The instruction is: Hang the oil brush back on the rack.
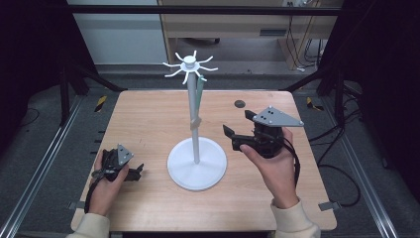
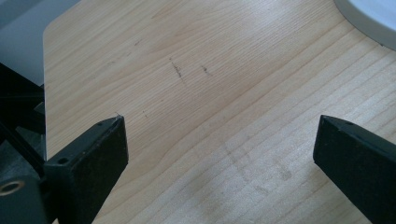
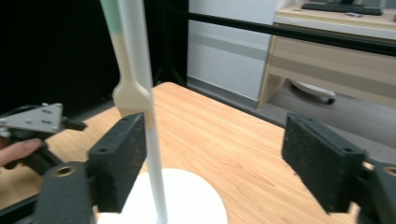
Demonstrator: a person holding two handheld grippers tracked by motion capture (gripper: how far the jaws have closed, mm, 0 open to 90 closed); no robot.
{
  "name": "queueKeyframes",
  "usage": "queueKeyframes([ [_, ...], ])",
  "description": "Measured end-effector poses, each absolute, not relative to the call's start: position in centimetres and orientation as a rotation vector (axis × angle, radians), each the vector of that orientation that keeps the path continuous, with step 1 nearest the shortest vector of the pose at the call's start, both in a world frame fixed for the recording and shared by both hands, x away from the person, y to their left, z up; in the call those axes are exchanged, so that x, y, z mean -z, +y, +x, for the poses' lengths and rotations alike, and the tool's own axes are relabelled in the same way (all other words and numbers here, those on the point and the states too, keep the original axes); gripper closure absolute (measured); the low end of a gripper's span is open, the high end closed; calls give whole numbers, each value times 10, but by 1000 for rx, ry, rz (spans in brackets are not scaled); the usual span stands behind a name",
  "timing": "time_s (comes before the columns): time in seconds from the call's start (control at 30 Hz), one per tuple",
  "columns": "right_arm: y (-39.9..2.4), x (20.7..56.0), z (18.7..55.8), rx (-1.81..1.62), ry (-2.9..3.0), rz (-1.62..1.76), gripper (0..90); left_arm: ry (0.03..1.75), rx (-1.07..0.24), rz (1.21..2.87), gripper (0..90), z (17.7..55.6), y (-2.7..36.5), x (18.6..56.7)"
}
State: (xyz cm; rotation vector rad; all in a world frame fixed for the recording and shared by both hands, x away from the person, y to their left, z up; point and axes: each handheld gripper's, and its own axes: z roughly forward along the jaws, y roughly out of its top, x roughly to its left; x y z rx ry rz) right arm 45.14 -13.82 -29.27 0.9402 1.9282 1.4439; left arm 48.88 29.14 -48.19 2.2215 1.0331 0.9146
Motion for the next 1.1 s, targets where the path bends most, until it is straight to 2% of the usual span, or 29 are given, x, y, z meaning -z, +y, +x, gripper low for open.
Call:
queueKeyframes([
  [0.2,-138,302,452,-1417,1946,938,117,1029,-913,2222,27,489,291,482],
  [0.33,-139,311,455,-1371,1950,933,94,1029,-911,2220,27,489,291,481],
  [1.1,-177,364,486,-1167,1930,1133,102,1028,-919,2211,27,488,291,480],
])
